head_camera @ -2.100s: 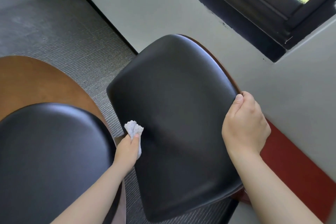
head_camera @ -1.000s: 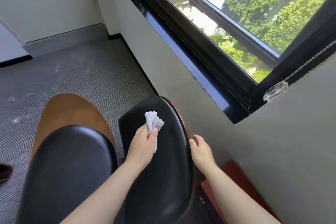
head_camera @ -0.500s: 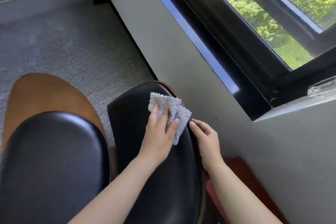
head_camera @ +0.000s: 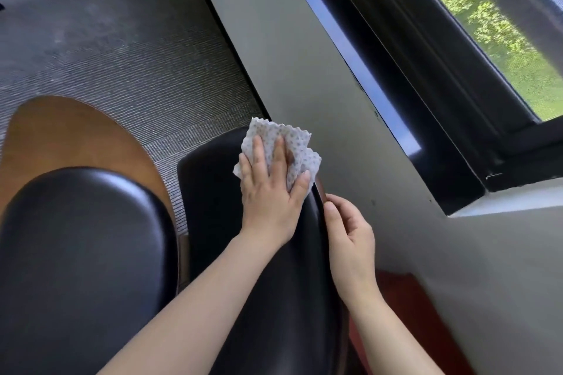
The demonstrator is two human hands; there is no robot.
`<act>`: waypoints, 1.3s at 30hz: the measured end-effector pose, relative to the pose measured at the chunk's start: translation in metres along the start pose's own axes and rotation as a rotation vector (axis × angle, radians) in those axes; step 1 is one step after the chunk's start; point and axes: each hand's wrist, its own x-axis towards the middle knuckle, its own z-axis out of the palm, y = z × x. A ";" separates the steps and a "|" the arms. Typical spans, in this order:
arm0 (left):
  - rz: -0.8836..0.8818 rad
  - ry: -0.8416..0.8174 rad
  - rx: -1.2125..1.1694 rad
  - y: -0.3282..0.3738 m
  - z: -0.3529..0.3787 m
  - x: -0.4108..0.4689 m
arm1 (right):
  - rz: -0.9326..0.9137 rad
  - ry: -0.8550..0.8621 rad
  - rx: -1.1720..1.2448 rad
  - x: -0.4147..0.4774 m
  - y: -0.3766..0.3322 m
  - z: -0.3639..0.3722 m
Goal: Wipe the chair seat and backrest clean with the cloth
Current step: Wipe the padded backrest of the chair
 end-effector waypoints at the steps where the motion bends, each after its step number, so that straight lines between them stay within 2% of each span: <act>1: 0.000 0.003 0.004 0.000 -0.001 0.004 | -0.008 0.005 -0.010 0.003 -0.003 0.002; 12: -0.005 0.056 0.063 -0.008 -0.008 0.033 | -0.139 0.048 -0.288 0.017 -0.020 0.021; 19: -0.025 0.056 0.041 -0.020 -0.017 0.061 | -0.114 0.035 -0.399 0.037 -0.032 0.030; 23: -0.032 0.076 0.025 -0.031 -0.023 0.078 | -0.148 0.013 -0.565 0.027 -0.029 0.039; 29: -0.057 0.078 -0.005 -0.041 -0.030 0.093 | -0.143 0.028 -0.607 0.030 -0.030 0.043; 33: -0.093 0.055 -0.057 -0.050 -0.032 0.098 | -0.179 0.001 -0.609 0.035 -0.038 0.045; 39: -0.175 0.051 -0.128 -0.074 -0.037 0.107 | -0.248 -0.099 -0.795 0.062 -0.056 0.069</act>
